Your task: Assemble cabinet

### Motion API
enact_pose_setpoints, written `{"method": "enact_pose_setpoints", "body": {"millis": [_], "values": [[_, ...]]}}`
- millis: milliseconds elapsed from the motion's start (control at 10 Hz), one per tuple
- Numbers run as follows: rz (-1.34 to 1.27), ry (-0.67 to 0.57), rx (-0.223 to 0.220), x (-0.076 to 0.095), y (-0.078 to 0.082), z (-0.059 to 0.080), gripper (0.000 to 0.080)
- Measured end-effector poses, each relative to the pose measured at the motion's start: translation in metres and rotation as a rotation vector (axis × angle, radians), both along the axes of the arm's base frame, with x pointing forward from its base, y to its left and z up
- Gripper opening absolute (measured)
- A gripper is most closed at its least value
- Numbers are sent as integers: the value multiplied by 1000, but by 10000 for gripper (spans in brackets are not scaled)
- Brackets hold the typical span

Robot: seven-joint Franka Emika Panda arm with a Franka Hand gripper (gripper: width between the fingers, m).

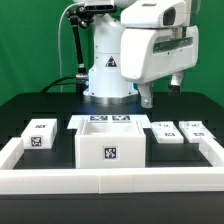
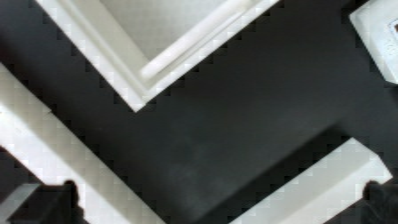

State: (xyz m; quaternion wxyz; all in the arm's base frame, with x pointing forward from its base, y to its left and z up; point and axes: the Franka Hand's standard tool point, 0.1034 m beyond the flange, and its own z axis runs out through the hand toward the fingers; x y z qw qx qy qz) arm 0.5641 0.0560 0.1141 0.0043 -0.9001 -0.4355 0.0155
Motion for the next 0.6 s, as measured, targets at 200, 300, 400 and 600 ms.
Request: {"method": "enact_pose_setpoints", "body": {"millis": [200, 300, 400, 600], "values": [[0, 0, 0, 0, 0, 0, 796], [0, 0, 0, 0, 0, 0, 796], [0, 0, 0, 0, 0, 0, 796], [0, 1, 0, 0, 0, 0, 796]]}}
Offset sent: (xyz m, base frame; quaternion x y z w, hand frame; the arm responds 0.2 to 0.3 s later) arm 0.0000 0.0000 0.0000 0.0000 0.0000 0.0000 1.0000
